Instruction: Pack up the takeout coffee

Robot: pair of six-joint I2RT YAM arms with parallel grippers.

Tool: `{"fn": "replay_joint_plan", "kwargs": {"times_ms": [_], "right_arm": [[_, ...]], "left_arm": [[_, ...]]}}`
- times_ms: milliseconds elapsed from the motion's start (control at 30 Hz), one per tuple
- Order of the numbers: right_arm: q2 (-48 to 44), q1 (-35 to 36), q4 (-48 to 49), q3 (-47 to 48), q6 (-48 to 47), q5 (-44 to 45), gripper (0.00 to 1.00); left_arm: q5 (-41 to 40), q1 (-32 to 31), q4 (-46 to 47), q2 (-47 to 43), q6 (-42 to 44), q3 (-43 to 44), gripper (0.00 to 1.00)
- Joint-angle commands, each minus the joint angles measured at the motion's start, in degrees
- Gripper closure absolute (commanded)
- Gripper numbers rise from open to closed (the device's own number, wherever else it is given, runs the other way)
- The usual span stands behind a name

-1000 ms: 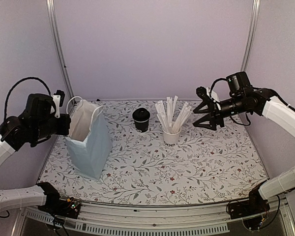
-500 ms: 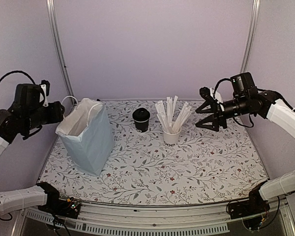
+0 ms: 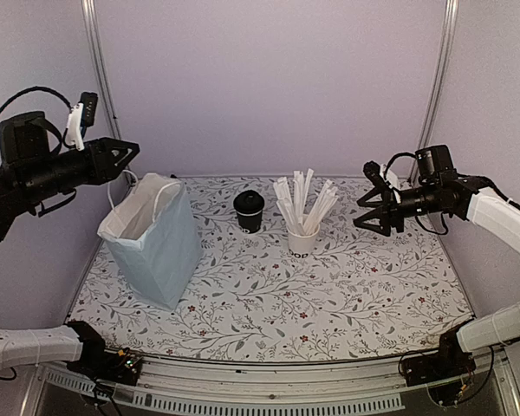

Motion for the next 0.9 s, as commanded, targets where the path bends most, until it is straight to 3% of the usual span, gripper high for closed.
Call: {"fn": "replay_joint_plan", "kwargs": {"times_ms": [0, 167, 300, 433, 533, 667, 867], "right_arm": [[-1.5, -1.6, 6.2, -3.4, 3.1, -0.5, 0.33], [-2.3, -2.5, 8.4, -5.9, 3.4, 1.4, 0.33], [-3.0, -2.6, 9.6, -8.0, 2.7, 3.7, 0.33], [-3.6, -2.8, 11.0, -9.5, 1.9, 6.5, 0.33], [-3.7, -2.8, 11.2, -9.6, 1.9, 6.8, 0.33], [-3.9, -2.8, 11.3, -9.9, 1.6, 6.7, 0.33], [-4.6, -2.8, 11.3, -10.4, 1.4, 6.6, 0.33]], "left_arm": [[8.2, -11.3, 9.6, 5.5, 3.9, 3.2, 0.60], [3.5, -23.1, 8.9, 16.0, 10.2, 8.2, 0.61], [-12.2, -28.5, 1.3, 26.2, 9.6, 13.4, 0.63], [-17.5, -27.8, 5.7, 29.1, 4.9, 8.8, 0.64], [-16.1, -25.2, 8.0, 32.4, 1.5, 8.5, 0.65], [-13.7, -22.7, 6.6, 40.1, -0.9, 13.8, 0.68], [-11.7, -17.4, 2.2, 50.6, -2.3, 22.4, 0.61]]}}
